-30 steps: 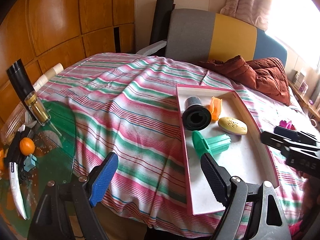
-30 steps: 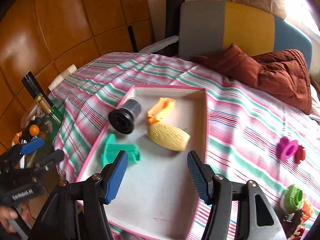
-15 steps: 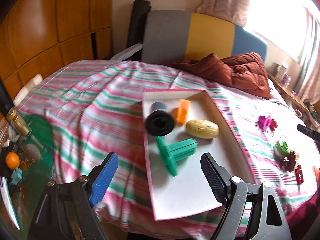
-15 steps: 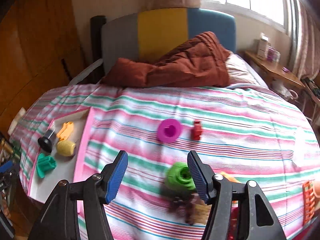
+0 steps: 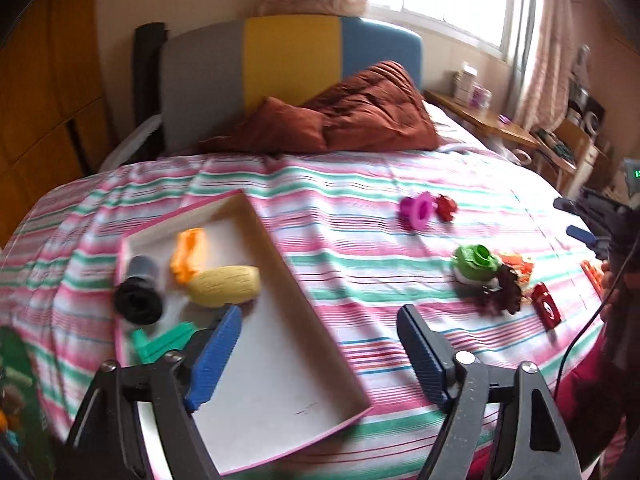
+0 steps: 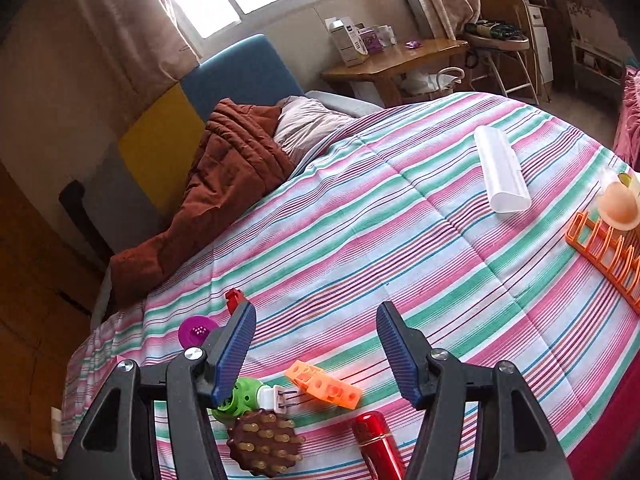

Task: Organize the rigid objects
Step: 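Move left tool to the lime-green plug-shaped toy while right tool returns to the toys, then close the left tool on the lime-green toy and lift it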

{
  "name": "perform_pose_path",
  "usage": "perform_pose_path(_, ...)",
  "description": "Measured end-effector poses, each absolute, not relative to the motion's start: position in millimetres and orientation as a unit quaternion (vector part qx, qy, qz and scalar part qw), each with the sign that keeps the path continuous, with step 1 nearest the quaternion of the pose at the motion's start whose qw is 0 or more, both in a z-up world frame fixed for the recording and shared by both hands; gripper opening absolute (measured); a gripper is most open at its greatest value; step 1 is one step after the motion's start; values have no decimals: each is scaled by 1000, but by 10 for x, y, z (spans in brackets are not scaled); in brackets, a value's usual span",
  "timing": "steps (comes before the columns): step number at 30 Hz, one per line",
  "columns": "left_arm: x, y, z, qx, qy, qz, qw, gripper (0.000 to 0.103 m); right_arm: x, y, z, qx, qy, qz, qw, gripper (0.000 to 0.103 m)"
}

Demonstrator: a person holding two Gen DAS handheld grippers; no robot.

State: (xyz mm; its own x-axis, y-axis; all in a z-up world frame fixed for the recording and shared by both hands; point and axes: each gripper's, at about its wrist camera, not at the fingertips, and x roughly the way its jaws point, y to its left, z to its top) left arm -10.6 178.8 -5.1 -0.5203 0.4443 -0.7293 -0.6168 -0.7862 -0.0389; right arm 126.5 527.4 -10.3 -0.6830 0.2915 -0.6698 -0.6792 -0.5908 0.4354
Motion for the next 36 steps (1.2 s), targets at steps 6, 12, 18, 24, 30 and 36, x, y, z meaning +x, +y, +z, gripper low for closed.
perform_pose_path(6, 24, 2540, -292, -387, 203, 815, 381, 73, 1236, 5256, -120, -280, 352, 851, 272, 64)
perform_pose_path(12, 79, 3158, -394, -322, 317, 782, 430, 84, 1294, 5335, -161, -270, 382, 843, 265, 64)
perform_pose_path(18, 19, 3614, -541, -299, 376, 729, 489, 92, 1298, 5375, -185, -273, 397, 838, 255, 64)
perform_pose_path(24, -14, 3957, -676, -270, 424, 690, 521, 96, 1286, 5412, -224, -276, 411, 833, 246, 64)
perform_pose_path(30, -2, 4236, -787, -263, 443, 646, 564, 96, 1301, 5444, -252, -272, 428, 828, 241, 64)
perform_pose_path(36, -191, 4348, -905, -349, 373, 647, 566, 58, 1304, 5467, -264, -271, 436, 824, 240, 64)
